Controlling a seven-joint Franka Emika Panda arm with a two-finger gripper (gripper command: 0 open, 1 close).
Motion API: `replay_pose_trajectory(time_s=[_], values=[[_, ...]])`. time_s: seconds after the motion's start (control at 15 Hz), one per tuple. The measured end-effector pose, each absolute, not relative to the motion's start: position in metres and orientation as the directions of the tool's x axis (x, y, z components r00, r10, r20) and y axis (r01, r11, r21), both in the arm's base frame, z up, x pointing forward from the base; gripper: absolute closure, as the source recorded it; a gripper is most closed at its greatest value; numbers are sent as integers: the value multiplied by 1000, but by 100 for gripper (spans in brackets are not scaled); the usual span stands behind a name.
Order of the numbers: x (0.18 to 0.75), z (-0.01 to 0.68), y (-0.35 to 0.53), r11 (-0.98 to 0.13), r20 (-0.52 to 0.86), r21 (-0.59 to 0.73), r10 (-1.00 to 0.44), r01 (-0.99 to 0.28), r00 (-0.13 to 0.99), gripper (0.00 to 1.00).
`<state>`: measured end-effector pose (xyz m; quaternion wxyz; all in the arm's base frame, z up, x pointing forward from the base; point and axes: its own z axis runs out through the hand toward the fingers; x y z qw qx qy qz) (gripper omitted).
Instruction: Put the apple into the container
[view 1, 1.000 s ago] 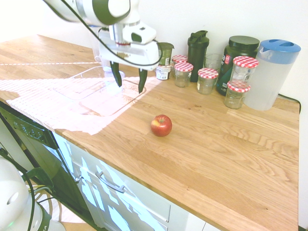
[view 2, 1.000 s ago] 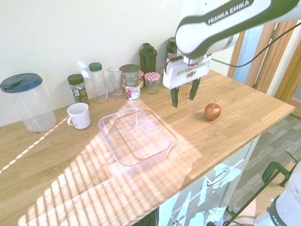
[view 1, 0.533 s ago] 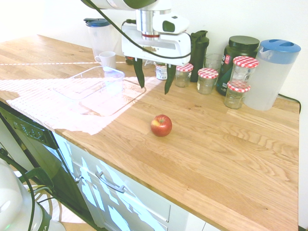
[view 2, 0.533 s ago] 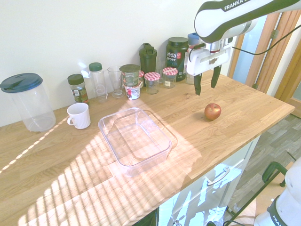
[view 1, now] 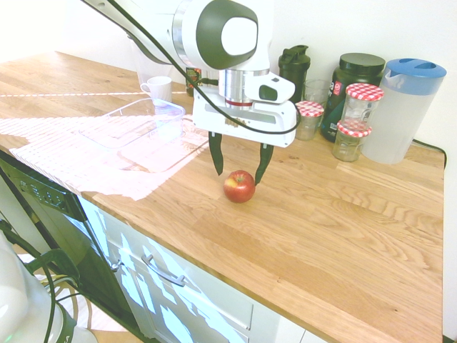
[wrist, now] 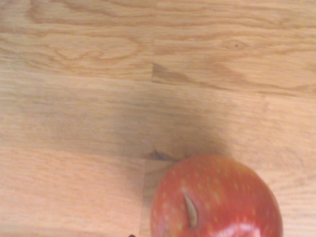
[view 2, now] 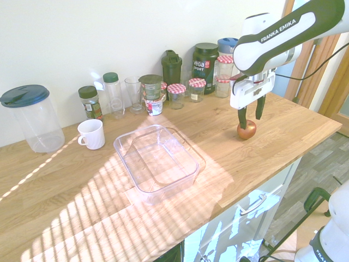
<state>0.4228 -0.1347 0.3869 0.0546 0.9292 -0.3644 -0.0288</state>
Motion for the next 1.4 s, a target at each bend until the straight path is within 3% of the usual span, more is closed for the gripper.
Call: replay_pose_trajectory(time_s=[0.07, 0.13, 1.13, 1.27, 1.4], values=[[425, 379, -135, -733, -4, 115, -675, -671, 737, 0], [427, 373, -135, -734, -1, 113, -674, -670, 739, 100], [427, 353, -130, -739, -16, 113, -669, -664, 743, 100], [436, 379, -129, -723, -6, 63, -689, -688, 724, 100], [455, 456, -108, -737, 37, -5, -676, -676, 736, 100]])
